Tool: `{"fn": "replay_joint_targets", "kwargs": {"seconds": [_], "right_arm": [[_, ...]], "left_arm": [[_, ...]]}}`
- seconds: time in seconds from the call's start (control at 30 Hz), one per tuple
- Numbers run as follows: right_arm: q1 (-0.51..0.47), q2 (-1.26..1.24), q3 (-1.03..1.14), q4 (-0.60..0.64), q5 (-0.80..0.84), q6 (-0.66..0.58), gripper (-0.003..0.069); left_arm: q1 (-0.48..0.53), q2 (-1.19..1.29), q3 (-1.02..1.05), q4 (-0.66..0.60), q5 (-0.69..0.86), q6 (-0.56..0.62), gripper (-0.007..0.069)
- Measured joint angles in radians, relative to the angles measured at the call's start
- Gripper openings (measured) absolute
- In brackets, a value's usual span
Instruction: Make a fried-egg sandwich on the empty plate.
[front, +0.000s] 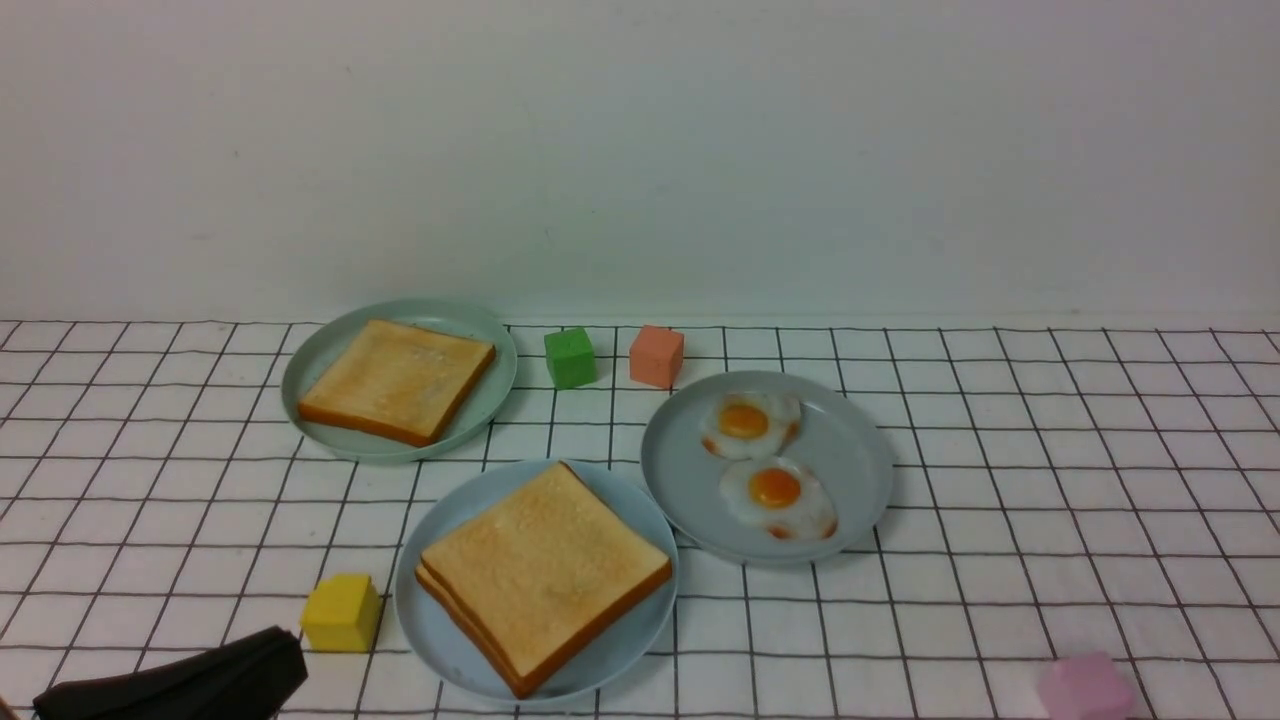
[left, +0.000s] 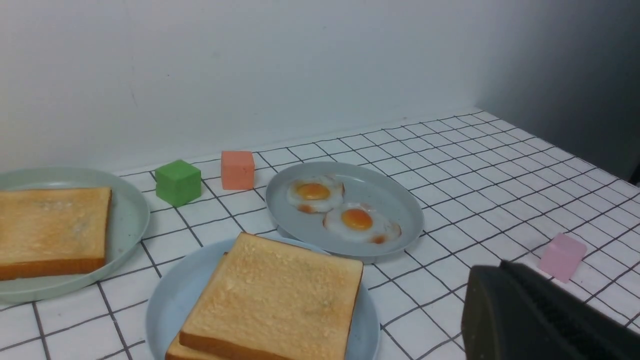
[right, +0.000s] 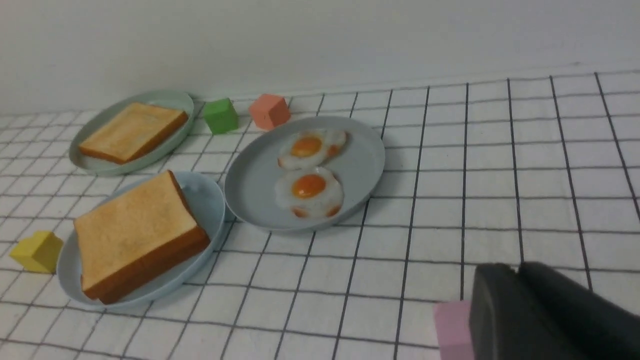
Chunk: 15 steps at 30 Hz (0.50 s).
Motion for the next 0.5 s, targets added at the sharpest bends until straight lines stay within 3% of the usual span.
{"fn": "replay_joint_targets", "kwargs": {"seconds": [0.23,0.33,0.4,0.5], "right_arm": [[-0.002,-0.008,0.067,-0.041,0.019,0.007,0.0065],[-0.087,-0.053,0.121,-0.018,-0.056,0.002,-0.0003],[-0.154,-0.066,0.154,-0.010,-0.103,-0.005,-0.0010],[-0.329,-0.111,0.272,0.034,-0.233,-0.046,-0.0013]], "left_arm": [[0.000,0.000,0.000,0.000,0.001,0.000,-0.0013],[0.000,0.000,0.000,0.000,0.001,0.000,-0.0013],[0.000,0.000,0.000,0.000,0.001,0.000,-0.0013],[0.000,0.000,0.000,0.000,0.002,0.000,-0.0013]]}}
